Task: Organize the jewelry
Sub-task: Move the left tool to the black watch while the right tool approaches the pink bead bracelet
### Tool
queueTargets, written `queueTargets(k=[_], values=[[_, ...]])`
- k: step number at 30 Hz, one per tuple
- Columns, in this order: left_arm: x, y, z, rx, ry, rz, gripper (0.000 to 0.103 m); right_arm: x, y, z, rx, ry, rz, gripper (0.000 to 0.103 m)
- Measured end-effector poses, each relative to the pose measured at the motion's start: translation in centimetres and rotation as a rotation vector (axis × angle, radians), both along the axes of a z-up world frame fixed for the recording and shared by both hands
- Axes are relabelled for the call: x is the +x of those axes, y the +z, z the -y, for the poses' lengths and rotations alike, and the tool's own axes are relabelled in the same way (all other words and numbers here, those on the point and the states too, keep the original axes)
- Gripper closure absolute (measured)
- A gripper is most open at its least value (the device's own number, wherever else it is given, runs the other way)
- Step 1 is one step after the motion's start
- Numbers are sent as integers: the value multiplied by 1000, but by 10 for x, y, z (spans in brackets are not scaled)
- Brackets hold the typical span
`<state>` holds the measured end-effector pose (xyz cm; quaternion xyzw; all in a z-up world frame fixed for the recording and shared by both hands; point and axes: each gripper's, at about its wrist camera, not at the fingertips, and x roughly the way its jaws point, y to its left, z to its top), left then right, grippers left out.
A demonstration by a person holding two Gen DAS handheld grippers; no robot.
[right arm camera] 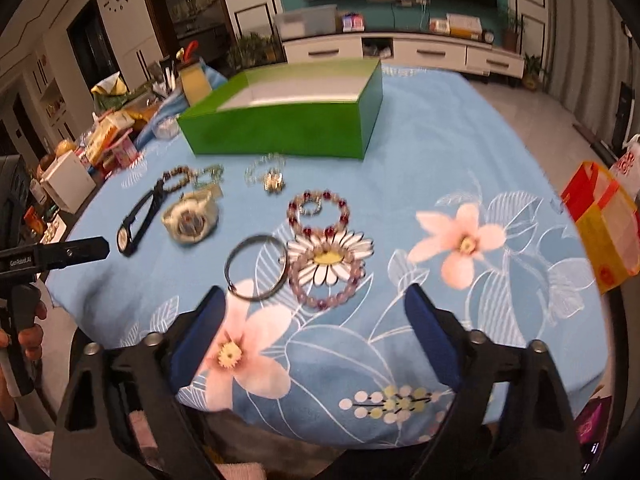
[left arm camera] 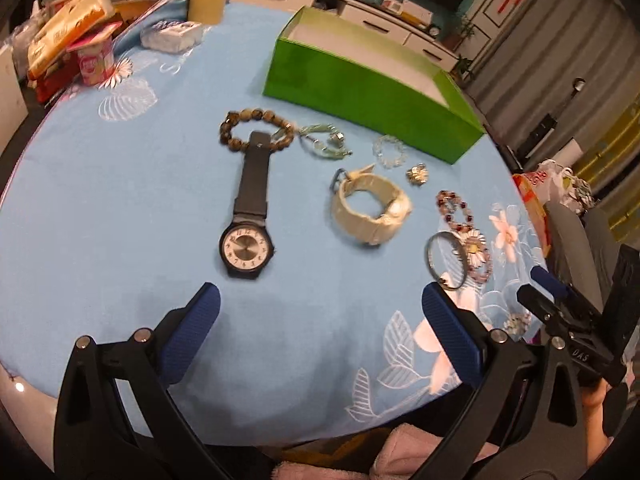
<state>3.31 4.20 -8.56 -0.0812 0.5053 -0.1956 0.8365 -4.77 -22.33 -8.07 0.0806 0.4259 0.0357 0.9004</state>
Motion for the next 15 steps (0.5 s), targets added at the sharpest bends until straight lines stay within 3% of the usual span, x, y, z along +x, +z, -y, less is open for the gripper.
queueTargets(k=[5,8,12,15], values=[[4,-5,-7,83,52,46,2,7,-11,0,-12,-2,-31,37],[10,-7,-16,88,80,49,2,15,-16,4,0,-29,-52,47],[17,-8,-21,77,102,52,3,28,-22,5,-9,-50,-68,54],[23,-9,-18,111,110,74,5,37,-27,3,-24,-59,-76,56]])
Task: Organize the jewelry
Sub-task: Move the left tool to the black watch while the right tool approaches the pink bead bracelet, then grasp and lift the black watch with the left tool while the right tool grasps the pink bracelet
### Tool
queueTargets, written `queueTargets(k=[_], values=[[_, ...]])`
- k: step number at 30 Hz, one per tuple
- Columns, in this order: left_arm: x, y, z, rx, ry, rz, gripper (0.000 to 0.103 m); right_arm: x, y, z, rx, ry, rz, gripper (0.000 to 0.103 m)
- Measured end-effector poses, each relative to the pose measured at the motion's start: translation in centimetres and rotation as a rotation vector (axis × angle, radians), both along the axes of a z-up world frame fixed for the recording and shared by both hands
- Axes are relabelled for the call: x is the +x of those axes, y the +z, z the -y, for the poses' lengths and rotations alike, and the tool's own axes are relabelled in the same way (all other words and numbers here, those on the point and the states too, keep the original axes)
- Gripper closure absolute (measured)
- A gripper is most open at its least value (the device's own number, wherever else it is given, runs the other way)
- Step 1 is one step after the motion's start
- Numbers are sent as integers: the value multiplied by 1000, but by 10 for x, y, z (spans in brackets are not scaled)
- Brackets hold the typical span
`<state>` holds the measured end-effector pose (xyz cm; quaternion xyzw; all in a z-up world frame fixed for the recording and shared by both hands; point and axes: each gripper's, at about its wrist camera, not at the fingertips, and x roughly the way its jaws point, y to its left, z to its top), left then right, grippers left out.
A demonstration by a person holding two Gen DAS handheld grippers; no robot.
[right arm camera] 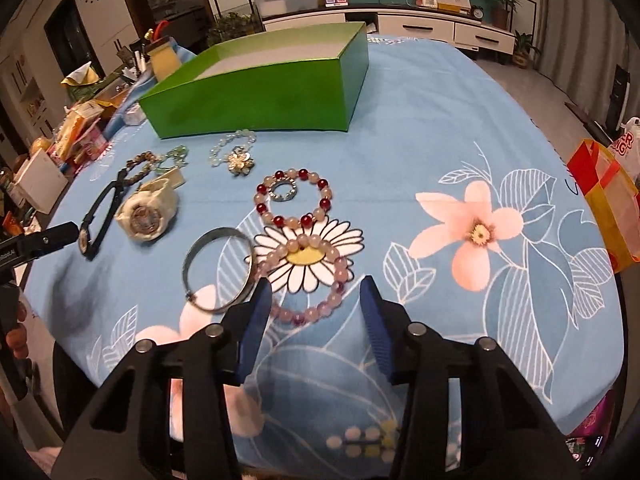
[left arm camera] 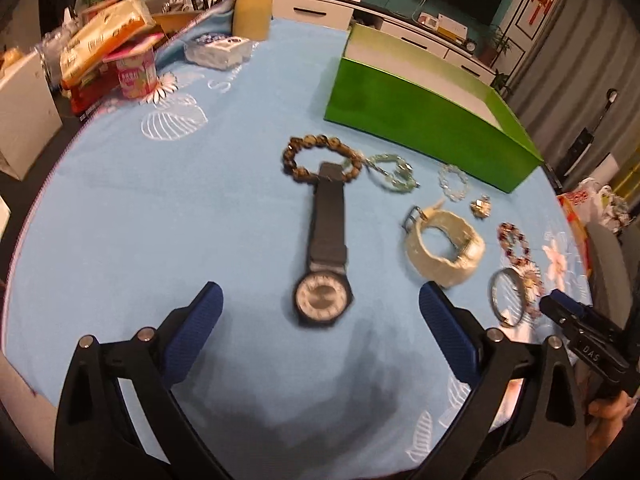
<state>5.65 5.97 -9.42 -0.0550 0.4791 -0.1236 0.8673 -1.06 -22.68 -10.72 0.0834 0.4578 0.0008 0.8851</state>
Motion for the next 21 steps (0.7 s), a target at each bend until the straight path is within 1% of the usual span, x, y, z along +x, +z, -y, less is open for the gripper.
queueTargets(k=[4,7,8,10,11,12,13,15,16,17,18,21], values=[[9,-6,8,44,-6,14,11,9,-5,-1,-30,-11,-5,56],[14,-17,15,74,-26,7,23,11,-6,-3,-64,-3,0,57],[14,-20,16,79,-27,4,29,12,-6,-5,-75,0,2,57],[14,-20,19,110,-31,31,33,13,-8,-8,-118,12,12,58],[13,-20,20,118,-32,42,38,12,-8,-10,-135,19,21,62],[14,-20,21,120,-32,47,44,13,-9,-10,-131,28,34,64],[14,-20,20,121,-32,52,47,13,-9,-10,-134,29,39,68],[16,-20,19,120,-31,55,58,15,-9,-11,-140,41,49,76],[17,-20,18,115,-31,56,61,15,-9,-12,-140,44,50,85],[17,-20,16,97,-36,56,67,16,-9,-14,-144,50,53,92],[18,-20,15,85,-38,55,71,17,-9,-15,-150,52,54,93],[18,-20,13,67,-46,57,71,16,-9,-17,-153,47,60,95]])
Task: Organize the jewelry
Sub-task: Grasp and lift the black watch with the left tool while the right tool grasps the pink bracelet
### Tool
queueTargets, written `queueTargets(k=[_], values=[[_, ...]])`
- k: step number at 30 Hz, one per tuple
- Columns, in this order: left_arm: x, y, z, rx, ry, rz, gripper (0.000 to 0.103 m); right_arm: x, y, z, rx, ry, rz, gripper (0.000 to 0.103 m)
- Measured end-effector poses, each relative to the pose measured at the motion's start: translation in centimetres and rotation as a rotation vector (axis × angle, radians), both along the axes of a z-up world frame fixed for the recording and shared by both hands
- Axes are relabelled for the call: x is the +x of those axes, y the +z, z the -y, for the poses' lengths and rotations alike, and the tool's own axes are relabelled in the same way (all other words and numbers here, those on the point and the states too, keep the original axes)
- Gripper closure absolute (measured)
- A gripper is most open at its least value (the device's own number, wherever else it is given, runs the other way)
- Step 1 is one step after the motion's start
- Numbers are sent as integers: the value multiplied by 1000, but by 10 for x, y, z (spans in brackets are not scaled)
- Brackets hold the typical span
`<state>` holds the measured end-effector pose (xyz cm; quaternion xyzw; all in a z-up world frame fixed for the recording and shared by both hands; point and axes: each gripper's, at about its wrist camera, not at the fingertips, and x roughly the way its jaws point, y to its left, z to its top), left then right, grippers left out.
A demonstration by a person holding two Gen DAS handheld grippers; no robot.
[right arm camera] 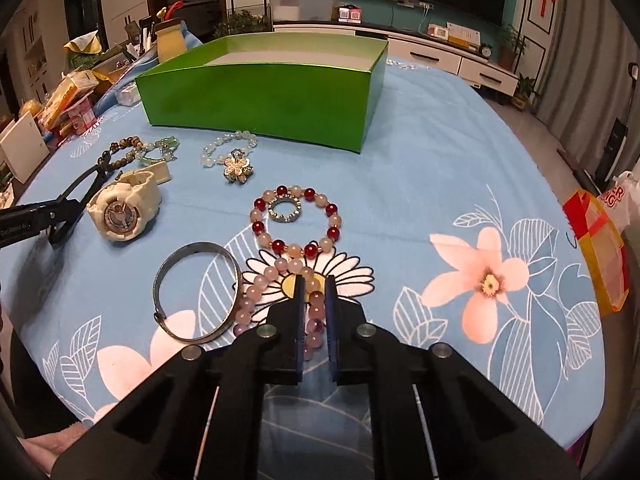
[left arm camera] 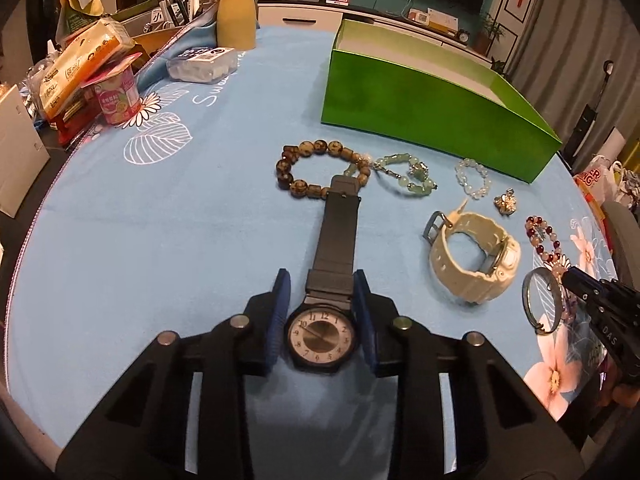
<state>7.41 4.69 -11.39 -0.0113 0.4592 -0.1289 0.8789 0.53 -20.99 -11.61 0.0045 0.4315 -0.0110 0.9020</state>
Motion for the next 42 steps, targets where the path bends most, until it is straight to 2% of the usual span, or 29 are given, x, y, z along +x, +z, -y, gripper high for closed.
queueTargets(k=[3,7,17,21,22,23,31,32,34,36,39,42], values=[[0,1,-4,-37,3,-10,72,-2,3,1,19,-14,11,95],[-3,7,-6,-44,8,-1,72,-7,18,-1,9,-6,57,96],[-13,47,-3,-86,-22,83,72,-14,65,-12,-12,37,177,96],[-11,57,0,-99,-38,92,73,-14,77,-13,-4,47,209,96],[-10,60,1,-106,-40,90,77,-14,80,-13,-2,50,216,96],[-8,63,2,-113,-45,88,103,-13,82,-14,1,52,222,96],[3,67,8,-122,-60,87,103,1,90,-7,27,52,237,96],[5,65,6,-124,-52,78,102,1,89,-7,30,52,234,96],[7,61,2,-137,-43,55,93,2,85,-7,44,55,224,96],[4,55,-2,-153,-48,19,75,1,82,-8,51,59,217,96],[-7,50,-4,-190,-90,-47,60,2,82,-10,55,68,212,96],[-25,47,7,-176,-161,-78,59,2,82,-12,60,73,213,96]])
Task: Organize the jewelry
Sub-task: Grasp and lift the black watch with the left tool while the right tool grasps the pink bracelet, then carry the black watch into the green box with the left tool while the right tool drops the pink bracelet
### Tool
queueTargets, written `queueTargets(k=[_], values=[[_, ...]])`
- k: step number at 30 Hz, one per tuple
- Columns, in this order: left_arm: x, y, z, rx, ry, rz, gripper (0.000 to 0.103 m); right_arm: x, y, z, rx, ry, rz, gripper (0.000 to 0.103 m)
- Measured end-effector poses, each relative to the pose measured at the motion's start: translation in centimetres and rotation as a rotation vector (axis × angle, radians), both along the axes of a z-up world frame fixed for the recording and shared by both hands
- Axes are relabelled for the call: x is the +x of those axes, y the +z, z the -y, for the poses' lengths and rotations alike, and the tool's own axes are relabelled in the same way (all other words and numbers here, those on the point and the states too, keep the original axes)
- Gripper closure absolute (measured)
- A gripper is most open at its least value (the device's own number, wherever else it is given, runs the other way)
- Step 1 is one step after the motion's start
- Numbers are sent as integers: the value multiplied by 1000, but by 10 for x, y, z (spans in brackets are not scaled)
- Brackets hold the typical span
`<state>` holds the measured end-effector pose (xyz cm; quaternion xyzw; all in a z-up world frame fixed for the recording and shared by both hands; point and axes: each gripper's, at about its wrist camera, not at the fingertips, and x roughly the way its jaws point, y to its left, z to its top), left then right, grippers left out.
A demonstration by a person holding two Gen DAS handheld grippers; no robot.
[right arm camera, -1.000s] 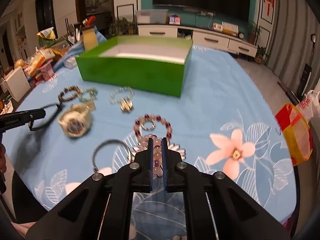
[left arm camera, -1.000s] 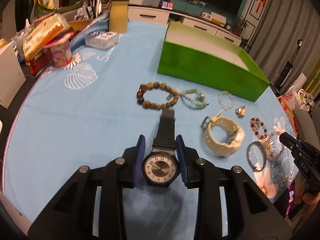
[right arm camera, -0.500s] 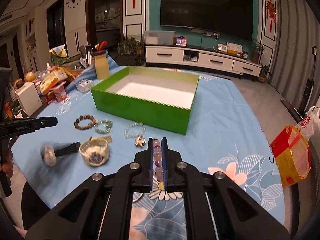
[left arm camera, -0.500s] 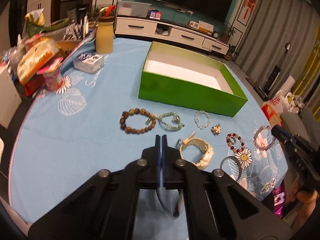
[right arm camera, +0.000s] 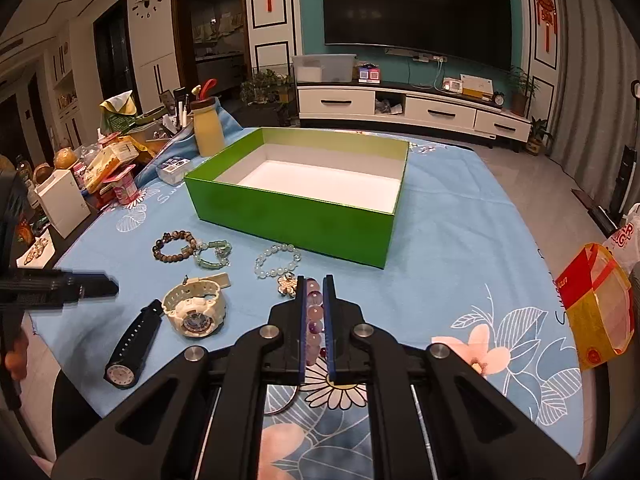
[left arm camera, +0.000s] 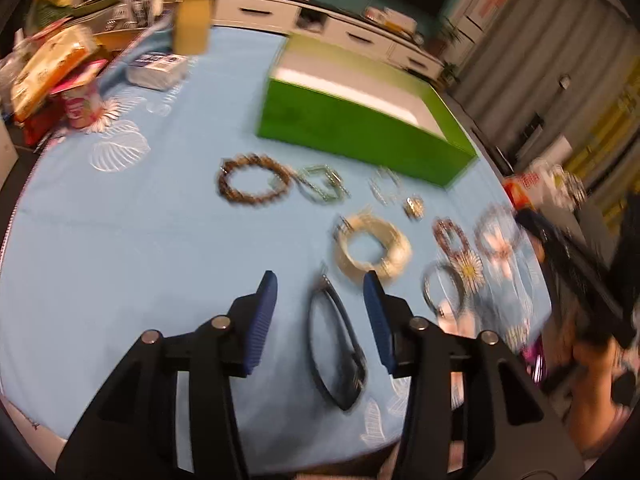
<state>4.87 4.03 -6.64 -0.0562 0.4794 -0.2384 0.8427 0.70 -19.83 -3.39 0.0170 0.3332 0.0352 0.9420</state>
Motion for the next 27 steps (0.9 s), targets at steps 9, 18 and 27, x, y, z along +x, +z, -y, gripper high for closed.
queueTargets(k=[9,18,27], values=[[-25,-31,39,136,-145,-72,68,-3,-2,0,3,2,-7,96],[0,-32,28,-2,-92,-118,95,-3,-3,5,17,-9,-4,96],[49,36,24,-93,-55,25,95,16,32,8,13,12,90,96]])
